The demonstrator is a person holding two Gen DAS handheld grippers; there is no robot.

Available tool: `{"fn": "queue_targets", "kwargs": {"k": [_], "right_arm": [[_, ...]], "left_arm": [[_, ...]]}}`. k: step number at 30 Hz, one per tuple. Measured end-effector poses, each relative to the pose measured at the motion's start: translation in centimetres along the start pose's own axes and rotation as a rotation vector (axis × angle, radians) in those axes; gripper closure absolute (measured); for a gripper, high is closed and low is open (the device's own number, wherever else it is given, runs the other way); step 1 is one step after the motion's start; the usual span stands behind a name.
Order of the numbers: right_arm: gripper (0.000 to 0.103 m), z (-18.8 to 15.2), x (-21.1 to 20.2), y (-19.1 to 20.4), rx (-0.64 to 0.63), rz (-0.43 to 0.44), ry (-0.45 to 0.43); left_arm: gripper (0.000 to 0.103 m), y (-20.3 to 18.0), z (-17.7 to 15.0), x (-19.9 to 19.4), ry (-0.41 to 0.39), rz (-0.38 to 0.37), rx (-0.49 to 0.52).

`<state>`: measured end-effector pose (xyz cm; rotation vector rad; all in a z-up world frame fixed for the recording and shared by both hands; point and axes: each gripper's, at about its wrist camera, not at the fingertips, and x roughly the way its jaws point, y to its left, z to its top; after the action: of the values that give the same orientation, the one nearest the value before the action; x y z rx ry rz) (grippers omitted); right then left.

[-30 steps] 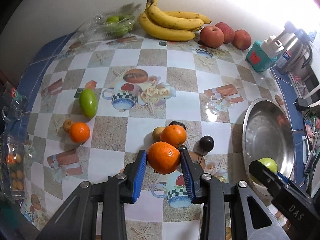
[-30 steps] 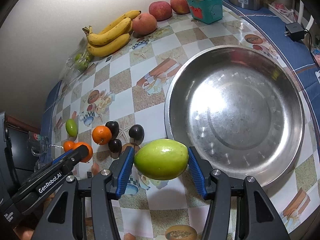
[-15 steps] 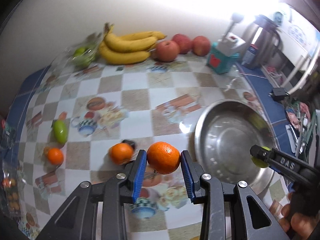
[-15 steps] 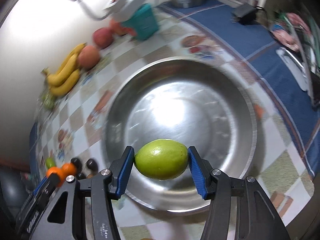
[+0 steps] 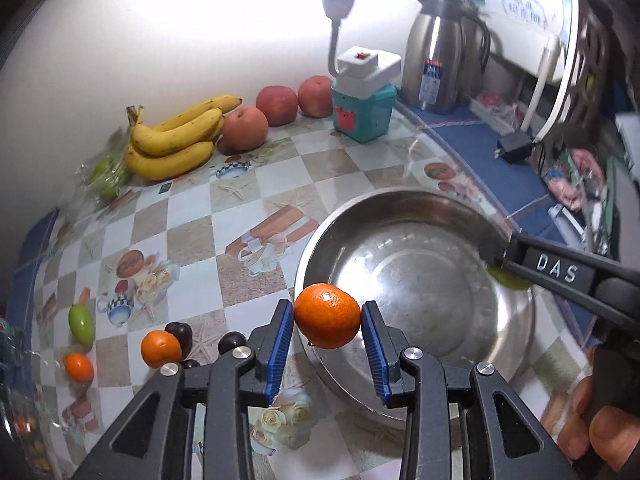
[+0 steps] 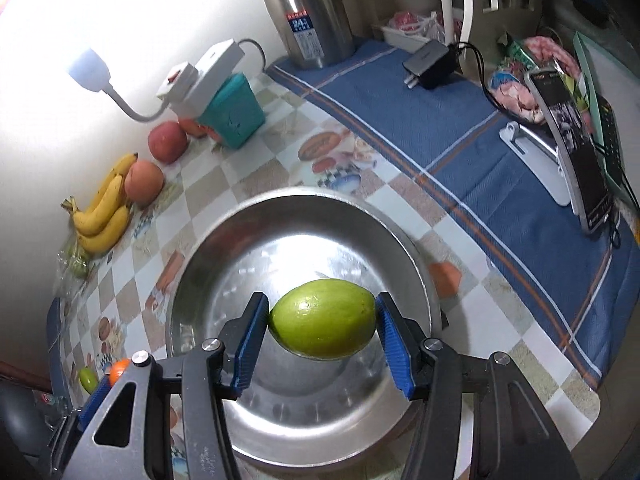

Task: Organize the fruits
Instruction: 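Carry the pear and orange over the steel bowl and release both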

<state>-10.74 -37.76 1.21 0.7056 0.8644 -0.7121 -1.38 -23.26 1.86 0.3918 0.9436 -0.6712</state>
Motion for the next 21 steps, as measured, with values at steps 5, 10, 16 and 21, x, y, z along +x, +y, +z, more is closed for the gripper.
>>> {"fn": "queue_targets", "kwargs": {"k": [5, 10, 16, 21], "right_arm": [[0.047, 0.3, 0.7, 0.1, -0.025, -0.017, -0.031], [0.047, 0.5, 1.8, 0.3, -0.056, -0.031, -0.039], [0.047, 1.0, 1.8, 1.0, -0.100, -0.026, -0.093], [0.047, 1.3, 1.7, 1.0, -0.103, -0.030, -0.105]], "left_arm": [[0.065, -0.5, 0.1, 1.7, 0.024, -0.004, -0.006], [0.065, -0.6, 0.3, 3.1, 0.031, -0.002, -0.022], [0.065, -0.7, 0.8, 4.1, 0.019, 0.006, -0.027], [0.065, -0.9, 0.7, 5.1, 0.036, 0.013, -0.023]]}}
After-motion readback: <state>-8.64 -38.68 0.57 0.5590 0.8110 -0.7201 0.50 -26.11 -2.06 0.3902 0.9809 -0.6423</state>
